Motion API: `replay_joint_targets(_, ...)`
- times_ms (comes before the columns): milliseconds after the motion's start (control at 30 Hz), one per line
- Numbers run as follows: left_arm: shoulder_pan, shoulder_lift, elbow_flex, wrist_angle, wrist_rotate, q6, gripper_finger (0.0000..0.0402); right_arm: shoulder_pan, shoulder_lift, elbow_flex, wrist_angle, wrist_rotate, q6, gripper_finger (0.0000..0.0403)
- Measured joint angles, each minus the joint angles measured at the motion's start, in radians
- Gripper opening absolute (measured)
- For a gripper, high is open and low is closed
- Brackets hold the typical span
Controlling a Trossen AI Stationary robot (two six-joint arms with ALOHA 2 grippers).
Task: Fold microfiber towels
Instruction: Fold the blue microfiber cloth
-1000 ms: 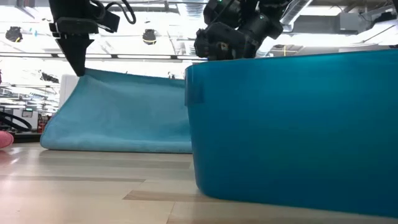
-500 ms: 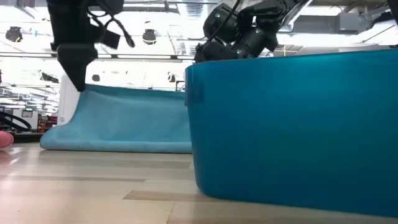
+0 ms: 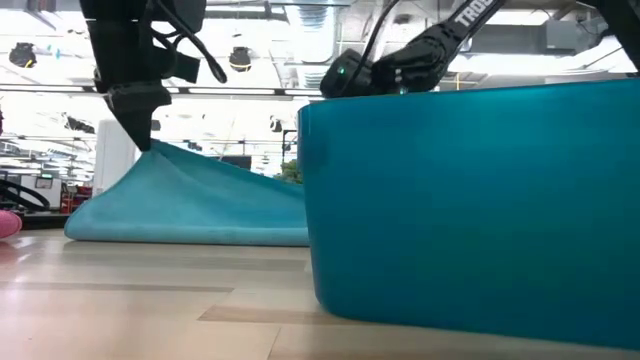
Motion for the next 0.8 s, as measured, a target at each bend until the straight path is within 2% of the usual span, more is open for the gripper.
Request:
replay_joint_targets(100, 0.010, 0.000, 0.000, 0.013, -0.019, 0.000, 0.0000, -0.003, 0.014, -0.002, -0.008, 0.005, 0.001, 0.0044)
replay_joint_targets(333, 0.029, 0.000, 0.000, 0.056, -0.051, 0.009, 0.0000, -0.003, -0.003, 0.000, -0.014, 0.119, -0.014, 0.0060)
replay_joint_targets(800, 0.032, 0.000, 0.000, 0.085, -0.038, 0.014, 0.0000, -0.003, -0.002, 0.000, -0.019, 0.160, -0.014, 0.0103)
